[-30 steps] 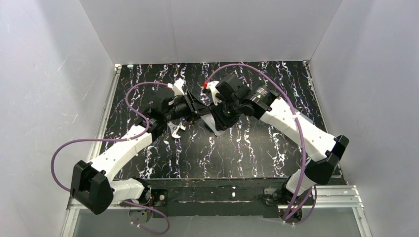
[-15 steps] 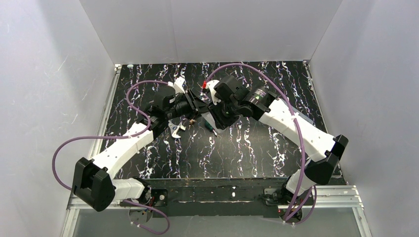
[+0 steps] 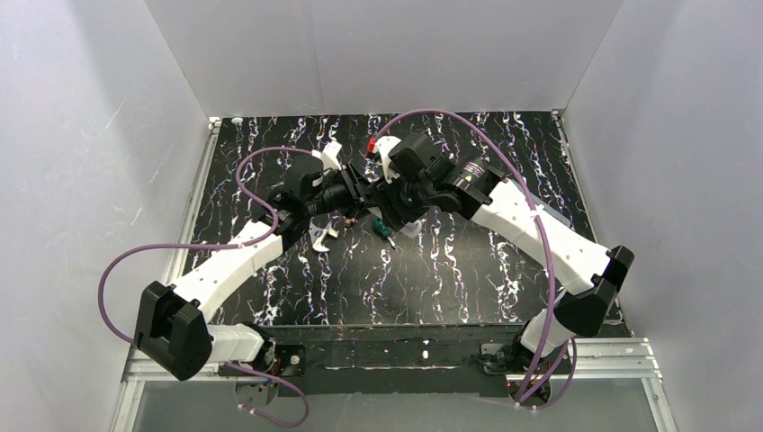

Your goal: Load the batteries into the remote control

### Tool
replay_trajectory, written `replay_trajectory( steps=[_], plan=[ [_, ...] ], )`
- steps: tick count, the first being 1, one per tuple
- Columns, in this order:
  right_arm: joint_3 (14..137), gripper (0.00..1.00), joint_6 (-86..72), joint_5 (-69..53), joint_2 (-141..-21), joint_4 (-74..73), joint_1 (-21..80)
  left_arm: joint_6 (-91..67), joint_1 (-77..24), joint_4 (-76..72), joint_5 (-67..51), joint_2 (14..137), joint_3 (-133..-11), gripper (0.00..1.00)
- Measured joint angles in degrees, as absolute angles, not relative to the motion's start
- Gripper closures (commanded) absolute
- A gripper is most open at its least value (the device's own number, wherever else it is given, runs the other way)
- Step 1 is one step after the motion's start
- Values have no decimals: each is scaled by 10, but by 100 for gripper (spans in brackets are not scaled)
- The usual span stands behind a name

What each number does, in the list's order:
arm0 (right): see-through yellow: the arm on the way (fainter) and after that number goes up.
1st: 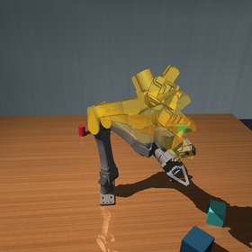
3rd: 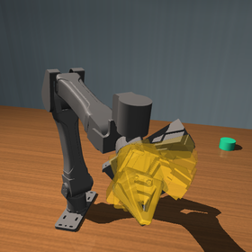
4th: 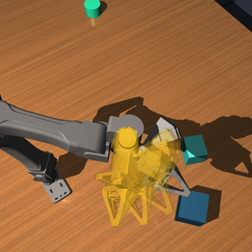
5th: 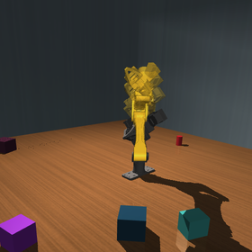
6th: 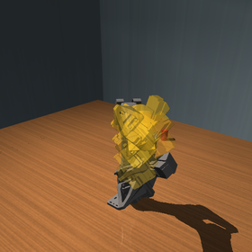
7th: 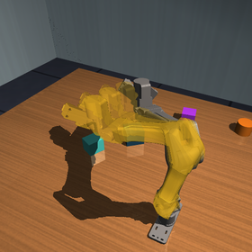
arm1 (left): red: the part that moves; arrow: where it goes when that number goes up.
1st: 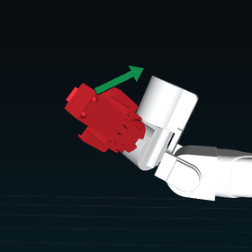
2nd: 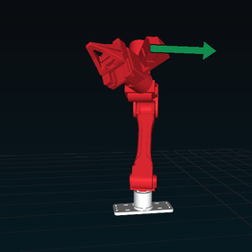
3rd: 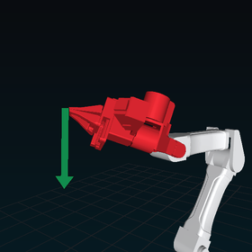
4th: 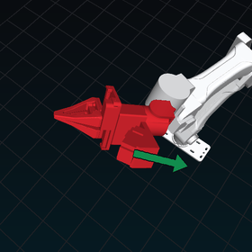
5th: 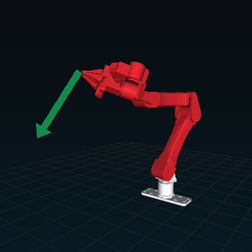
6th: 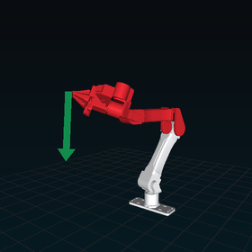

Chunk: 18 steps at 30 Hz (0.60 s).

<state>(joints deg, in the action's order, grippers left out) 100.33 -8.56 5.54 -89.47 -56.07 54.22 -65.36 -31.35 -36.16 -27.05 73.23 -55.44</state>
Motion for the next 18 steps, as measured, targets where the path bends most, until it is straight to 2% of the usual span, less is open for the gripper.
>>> replay_trajectory(
  steps=[5,18],
  plan=[
    [1003,32,-86,61,-891,-547,542,-657,-314,-362,-273,734,-559,100],
    [967,30,-107,63,-796,-458,535,-667,-317,-380,-290,734,-560,100]
  ],
)
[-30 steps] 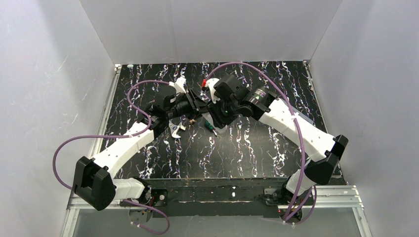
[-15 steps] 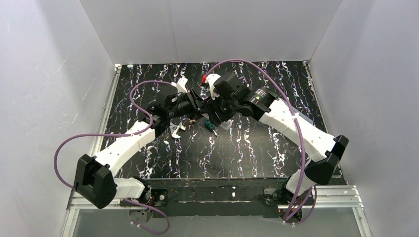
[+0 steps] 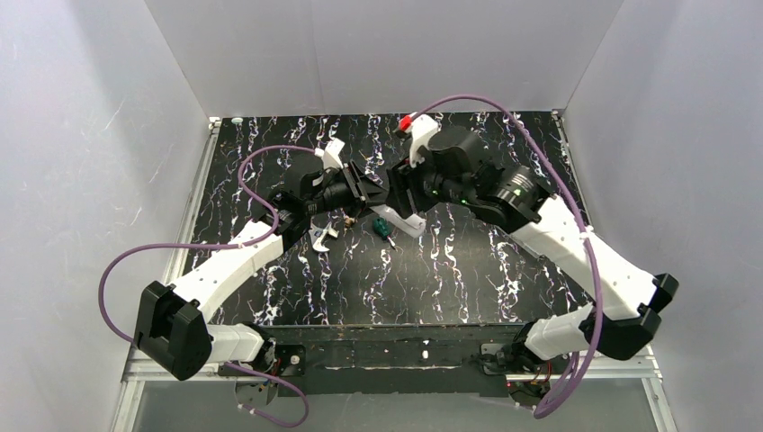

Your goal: Load the batteries into the remote control

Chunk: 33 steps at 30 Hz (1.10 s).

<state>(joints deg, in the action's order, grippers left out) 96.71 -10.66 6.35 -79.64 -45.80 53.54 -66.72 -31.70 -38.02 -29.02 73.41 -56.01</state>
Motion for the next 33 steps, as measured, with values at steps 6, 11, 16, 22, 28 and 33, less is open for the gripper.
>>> replay_trajectory(
  steps=[6,11,16,22,28,33],
  plan=[
    [928,31,-157,67,-742,-427,481,-677,-317,-397,-291,735,-560,100],
    [847,31,-225,1,-693,-402,375,-695,-317,-435,-294,745,-560,100],
    [769,31,-278,-65,-659,-396,324,-709,-317,-470,-295,754,-560,100],
    [720,31,-326,-109,-637,-370,322,-716,-317,-484,-301,759,-560,100],
    [694,31,-349,-117,-604,-352,322,-723,-317,-496,-305,776,-560,100],
    [694,31,-354,-118,-604,-349,321,-729,-317,-505,-305,781,-560,100]
  ],
)
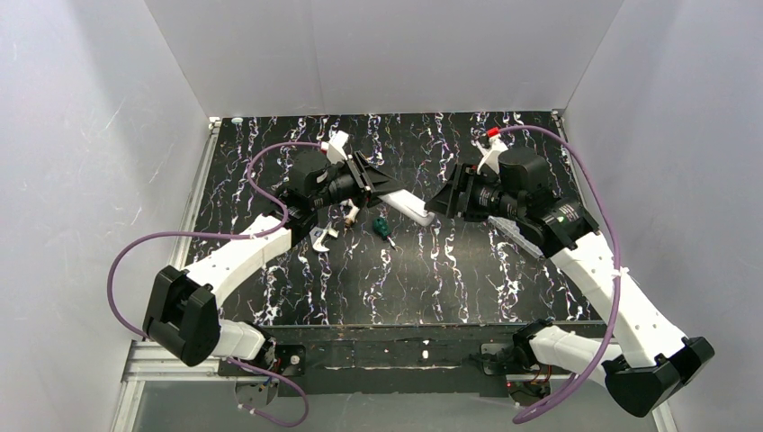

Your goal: Load the batteries into the remote control

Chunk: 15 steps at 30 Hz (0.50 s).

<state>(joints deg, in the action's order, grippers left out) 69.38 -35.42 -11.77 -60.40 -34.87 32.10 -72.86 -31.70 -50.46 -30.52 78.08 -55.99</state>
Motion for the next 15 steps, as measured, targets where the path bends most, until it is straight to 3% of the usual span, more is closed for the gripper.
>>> replay_trajectory(
  steps=[15],
  plan=[
    [694,32,-356,-137,-623,-345,318,-731,-317,-512,-305,781,-559,100]
  ],
)
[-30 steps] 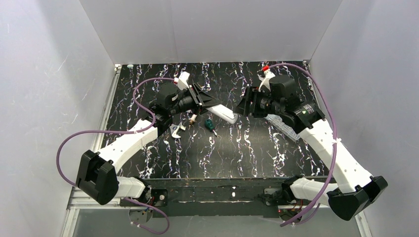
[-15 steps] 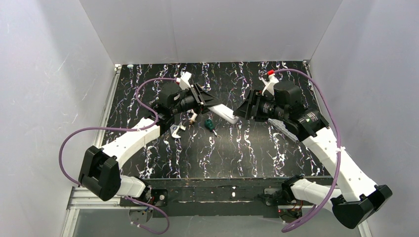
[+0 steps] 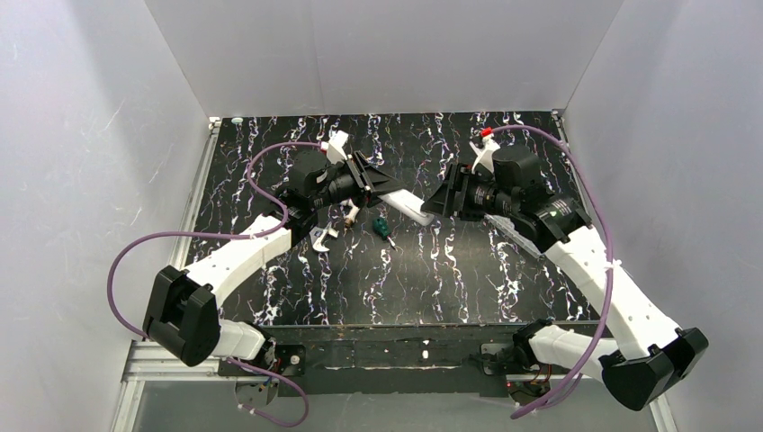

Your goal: Load the batteries into the remote control

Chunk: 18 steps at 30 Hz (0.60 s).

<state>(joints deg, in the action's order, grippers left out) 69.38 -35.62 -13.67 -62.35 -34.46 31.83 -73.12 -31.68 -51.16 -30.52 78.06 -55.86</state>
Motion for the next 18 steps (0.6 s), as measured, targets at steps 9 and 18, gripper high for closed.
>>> replay_trajectory(
  steps=[9,18],
  plan=[
    [694,34,-352,-167,-648,-345,318,-731,-316,-510,-305,781,-557,100],
    [694,35,-349,-193,-664,-345,318,-727,-316,-507,-304,781,-555,100]
  ],
)
